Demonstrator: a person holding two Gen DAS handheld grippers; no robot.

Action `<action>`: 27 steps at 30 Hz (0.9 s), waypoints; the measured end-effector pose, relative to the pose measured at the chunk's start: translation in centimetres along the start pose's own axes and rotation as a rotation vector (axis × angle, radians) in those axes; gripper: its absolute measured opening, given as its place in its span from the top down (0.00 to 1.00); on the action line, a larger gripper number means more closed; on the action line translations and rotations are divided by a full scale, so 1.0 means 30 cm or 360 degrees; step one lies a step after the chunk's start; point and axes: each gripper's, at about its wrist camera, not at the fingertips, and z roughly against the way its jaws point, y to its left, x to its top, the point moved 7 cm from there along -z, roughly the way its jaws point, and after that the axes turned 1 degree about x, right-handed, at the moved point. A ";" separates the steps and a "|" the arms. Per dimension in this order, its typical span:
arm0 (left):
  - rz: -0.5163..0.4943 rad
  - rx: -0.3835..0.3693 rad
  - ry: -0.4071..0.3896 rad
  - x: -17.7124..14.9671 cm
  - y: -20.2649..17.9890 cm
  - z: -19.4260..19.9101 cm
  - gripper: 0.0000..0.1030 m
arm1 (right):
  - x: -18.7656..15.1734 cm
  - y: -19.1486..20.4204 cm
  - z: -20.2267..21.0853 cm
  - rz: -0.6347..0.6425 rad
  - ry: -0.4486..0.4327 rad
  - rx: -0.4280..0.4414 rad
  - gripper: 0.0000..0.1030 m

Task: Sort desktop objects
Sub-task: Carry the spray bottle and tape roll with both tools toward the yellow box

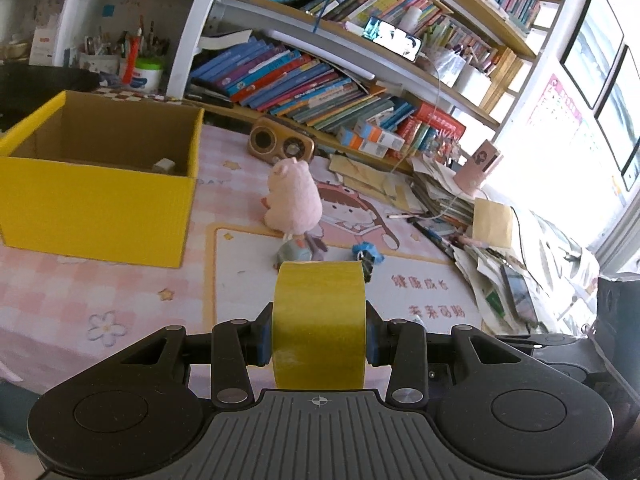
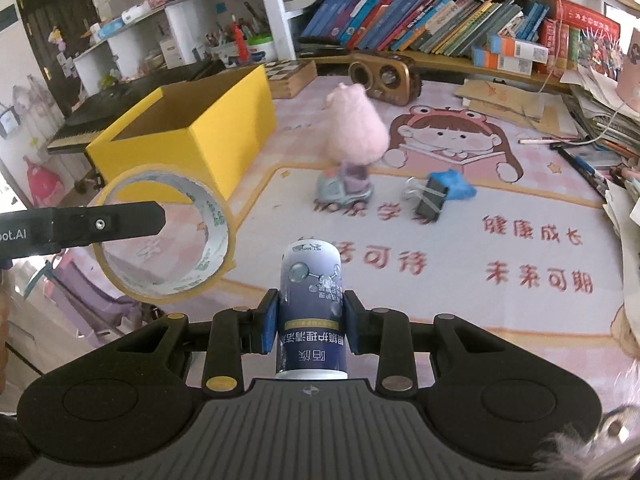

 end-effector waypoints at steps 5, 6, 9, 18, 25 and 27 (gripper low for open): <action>-0.0042 0.0023 0.0005 -0.045 0.043 0.074 0.62 | -0.059 0.105 0.009 0.0012 0.0027 -0.0002 0.71; -0.0045 0.0027 0.0011 -0.056 0.054 0.087 0.62 | -0.069 0.126 0.009 0.0017 0.0031 -0.0001 0.70; -0.0050 0.0041 0.0021 -0.080 0.087 0.128 0.62 | -0.095 0.186 0.011 0.0030 0.0037 0.0009 0.70; -0.0043 0.0070 0.0014 -0.115 0.179 0.222 0.62 | -0.132 0.342 -0.012 0.0072 0.0047 0.0053 0.70; -0.0025 0.0091 -0.0024 -0.121 0.235 0.279 0.62 | -0.134 0.428 -0.030 0.0123 0.0057 0.0078 0.70; -0.0011 0.0102 -0.0037 -0.122 0.252 0.294 0.62 | -0.131 0.449 -0.036 0.0137 0.0059 0.0083 0.70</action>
